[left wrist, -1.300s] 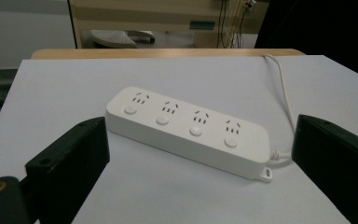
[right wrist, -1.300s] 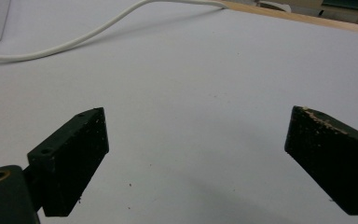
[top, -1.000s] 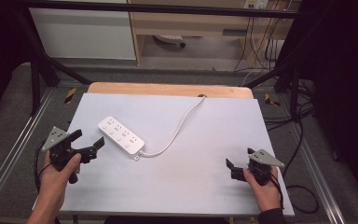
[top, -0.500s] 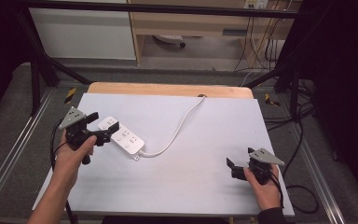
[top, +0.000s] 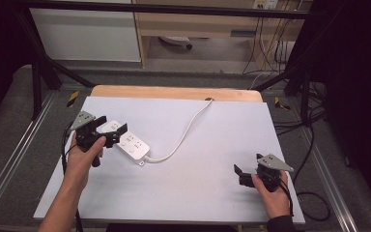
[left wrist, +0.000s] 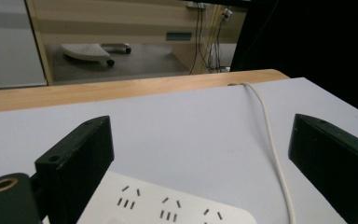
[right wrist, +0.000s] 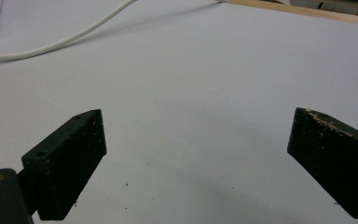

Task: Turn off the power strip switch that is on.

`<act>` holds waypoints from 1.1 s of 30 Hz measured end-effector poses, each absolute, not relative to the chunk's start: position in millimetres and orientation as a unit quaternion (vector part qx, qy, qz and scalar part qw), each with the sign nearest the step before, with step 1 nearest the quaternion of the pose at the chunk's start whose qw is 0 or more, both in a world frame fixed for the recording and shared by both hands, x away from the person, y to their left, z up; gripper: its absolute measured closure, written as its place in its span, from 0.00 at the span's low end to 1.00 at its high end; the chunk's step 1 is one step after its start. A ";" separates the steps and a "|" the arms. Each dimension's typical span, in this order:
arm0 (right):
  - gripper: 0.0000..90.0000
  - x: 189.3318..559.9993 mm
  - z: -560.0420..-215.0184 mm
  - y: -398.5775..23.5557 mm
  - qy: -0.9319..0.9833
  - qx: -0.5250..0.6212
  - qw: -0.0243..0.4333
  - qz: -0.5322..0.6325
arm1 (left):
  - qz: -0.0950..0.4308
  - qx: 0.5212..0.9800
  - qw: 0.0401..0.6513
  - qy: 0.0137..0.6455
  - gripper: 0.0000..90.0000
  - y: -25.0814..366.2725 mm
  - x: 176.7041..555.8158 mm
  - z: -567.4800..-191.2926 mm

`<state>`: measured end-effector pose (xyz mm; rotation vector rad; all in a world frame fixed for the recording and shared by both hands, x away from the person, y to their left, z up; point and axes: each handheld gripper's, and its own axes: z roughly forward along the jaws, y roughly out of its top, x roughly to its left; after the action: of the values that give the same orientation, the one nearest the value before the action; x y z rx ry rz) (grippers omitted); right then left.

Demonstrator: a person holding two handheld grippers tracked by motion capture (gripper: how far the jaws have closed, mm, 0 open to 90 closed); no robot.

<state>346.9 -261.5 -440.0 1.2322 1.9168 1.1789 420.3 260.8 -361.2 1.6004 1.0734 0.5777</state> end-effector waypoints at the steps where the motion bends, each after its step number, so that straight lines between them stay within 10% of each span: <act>1: 0.05 347.1 -440.2 -261.3 0.716 0.461 0.282 0.441 | 0.244 0.673 0.532 0.453 0.08 260.4 420.6 -362.9; 33: 0.03 343.7 -436.8 -264.1 0.712 0.459 0.267 0.459 | 0.252 0.690 0.490 0.470 0.28 257.9 425.8 -382.7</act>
<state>343.7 -264.1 -436.8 1.2393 1.9227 1.2391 425.8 257.9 -382.7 1.6758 1.1406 0.6129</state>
